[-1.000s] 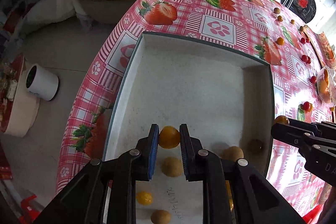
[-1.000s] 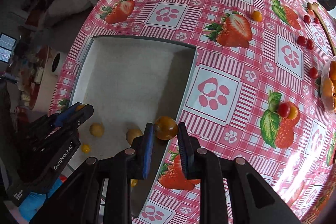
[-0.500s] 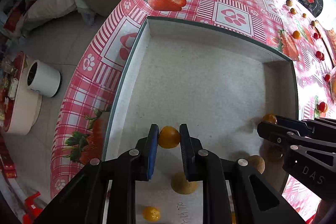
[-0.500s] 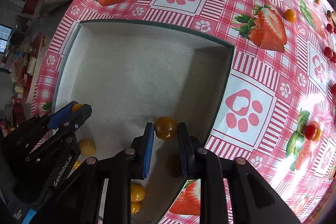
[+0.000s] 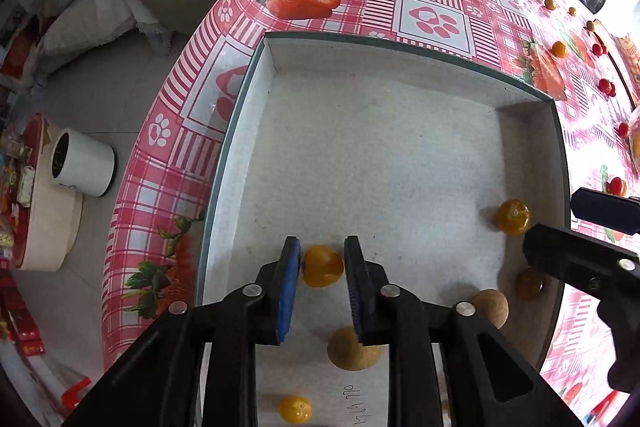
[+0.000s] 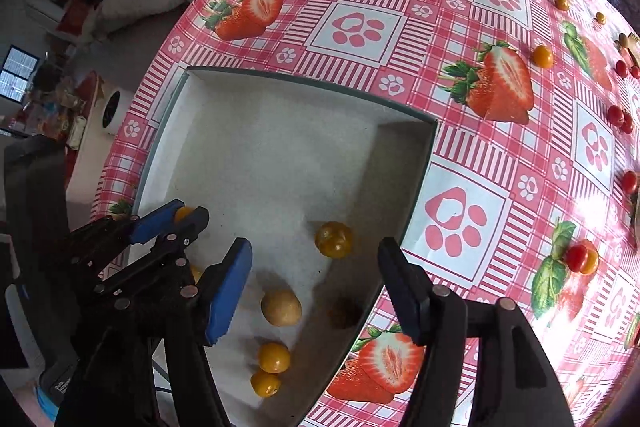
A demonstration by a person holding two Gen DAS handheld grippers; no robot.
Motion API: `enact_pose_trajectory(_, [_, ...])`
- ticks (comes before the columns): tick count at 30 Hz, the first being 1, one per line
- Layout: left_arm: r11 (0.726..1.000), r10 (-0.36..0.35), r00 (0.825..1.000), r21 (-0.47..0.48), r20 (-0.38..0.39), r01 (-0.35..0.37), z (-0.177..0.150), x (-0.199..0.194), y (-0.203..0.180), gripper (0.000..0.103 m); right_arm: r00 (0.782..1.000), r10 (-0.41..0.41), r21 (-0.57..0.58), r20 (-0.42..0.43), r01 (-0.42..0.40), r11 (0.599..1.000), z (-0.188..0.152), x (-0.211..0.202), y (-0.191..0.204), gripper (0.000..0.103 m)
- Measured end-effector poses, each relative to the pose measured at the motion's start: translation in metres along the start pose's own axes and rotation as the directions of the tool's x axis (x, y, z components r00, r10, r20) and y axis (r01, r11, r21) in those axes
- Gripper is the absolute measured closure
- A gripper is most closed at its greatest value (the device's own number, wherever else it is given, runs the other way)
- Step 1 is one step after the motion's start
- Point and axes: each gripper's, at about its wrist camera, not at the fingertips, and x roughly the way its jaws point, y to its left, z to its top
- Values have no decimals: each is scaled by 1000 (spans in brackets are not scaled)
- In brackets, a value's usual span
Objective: Organize fruits
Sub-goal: 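Carry both tomatoes into the white tray and open both tools, then grasp an orange cherry tomato with the left tool while the right tool grasps a red one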
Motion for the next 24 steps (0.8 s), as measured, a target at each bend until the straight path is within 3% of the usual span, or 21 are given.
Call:
enact_pose_trajectory(1, [1000,9,1000,3,17,-9,0,-3,-2,25,1000,-4,9,8,4,1000,-1,-5,-3,28])
enact_pose_trajectory(2, [1000,21,998,6,54,-22,-1,-9,-3,18,1000,-9,21,17,8,1000,-3,-10,-8,27])
enact_pose_trajectory(3, [1000,25,996,17,86,-26,-2,-15,-5,18,1000,-12,35,27,11,999,-4,-14,-14,27])
enact_pose_trajectory(9, [997,32,996,71,85,-38,-4,-26,-22,18,994,-95,152,58,85,985,-21,-34,-63,27])
enact_pose_trajectory(16, [995,26,994,89,108,-36,-10,-46,-36,18,960,-277,346,46,245,906,-25,-38,-151,28])
enact_pose_trajectory(20, [992,16,992,119,127,-31,-11,-61,-53,18,946,-321,378,48,280,883,-16,-34,-178,31])
enact_pose_trajectory(24, [987,1,989,161,145,-24,-11,-74,-74,18,939,-344,385,-5,319,866,-23,-21,-190,35])
